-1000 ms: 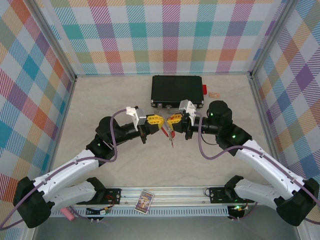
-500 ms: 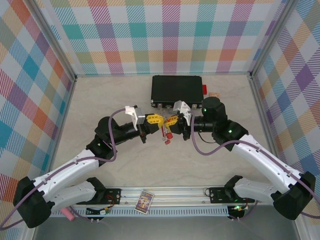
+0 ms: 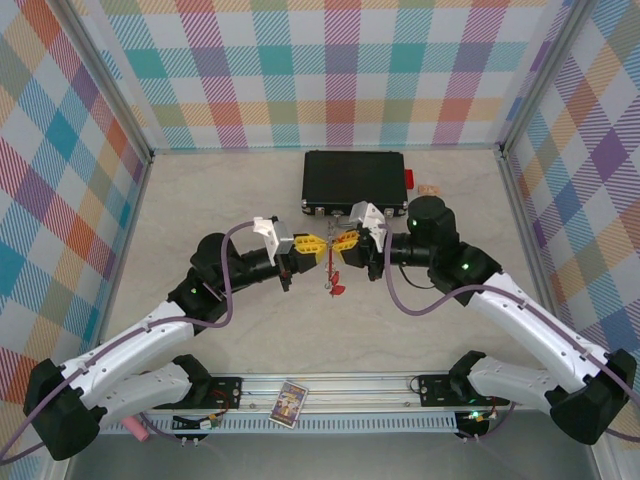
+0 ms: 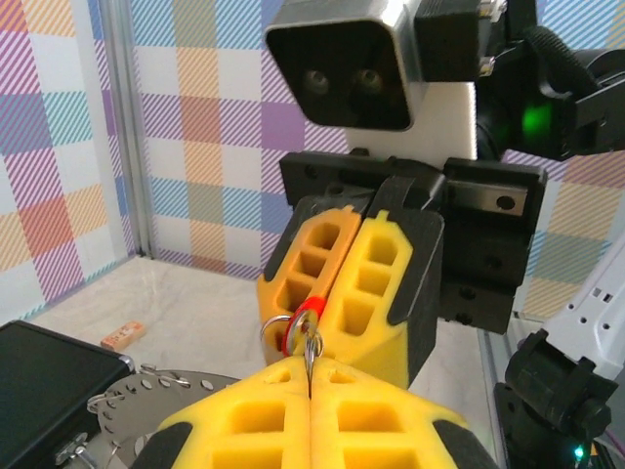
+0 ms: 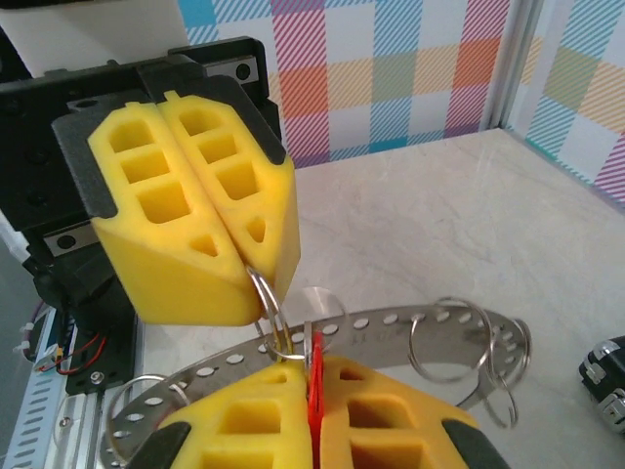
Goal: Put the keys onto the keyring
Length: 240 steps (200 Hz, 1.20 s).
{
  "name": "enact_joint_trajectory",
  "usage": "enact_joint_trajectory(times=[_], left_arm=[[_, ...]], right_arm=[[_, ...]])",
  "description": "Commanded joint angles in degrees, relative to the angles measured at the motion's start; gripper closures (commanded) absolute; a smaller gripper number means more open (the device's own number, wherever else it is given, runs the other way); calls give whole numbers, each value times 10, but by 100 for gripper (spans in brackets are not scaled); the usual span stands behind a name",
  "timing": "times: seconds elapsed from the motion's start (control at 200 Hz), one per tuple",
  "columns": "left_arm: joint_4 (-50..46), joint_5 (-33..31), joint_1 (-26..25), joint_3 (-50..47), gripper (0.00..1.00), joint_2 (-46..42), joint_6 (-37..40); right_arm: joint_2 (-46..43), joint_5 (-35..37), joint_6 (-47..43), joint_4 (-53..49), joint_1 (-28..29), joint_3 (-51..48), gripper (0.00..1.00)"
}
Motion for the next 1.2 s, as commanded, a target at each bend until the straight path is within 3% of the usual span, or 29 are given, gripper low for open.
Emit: enact_joint_trajectory(times=[0.0, 0.495, 0.58, 0.65, 0.745, 0.93, 1.01, 1.195], left_arm=[[-28, -14, -3, 7, 100, -13, 24], [-36, -14, -3, 11, 100, 7, 29], [-32, -23, -2, 11, 86, 9, 25], [-28, -36, -3, 10, 69, 7, 24], [-26, -55, -2, 7, 63, 2, 24], [-8, -105, -3, -5, 26, -9, 12], [-3, -132, -3, -7, 16, -15, 6], [9, -199, -3, -23, 8, -29, -7]], right_arm=[[-17, 5, -8, 25, 3, -1, 100], [-19, 26, -5, 34, 3, 0, 100], [-13, 36, -2, 32, 3, 2, 100], [-11, 45, -2, 30, 2, 2, 100], [-10, 64, 1, 31, 2, 0, 100], [-3, 84, 1, 27, 0, -3, 100], [4, 95, 0, 22, 0, -2, 100], [32, 127, 0, 8, -3, 2, 100]])
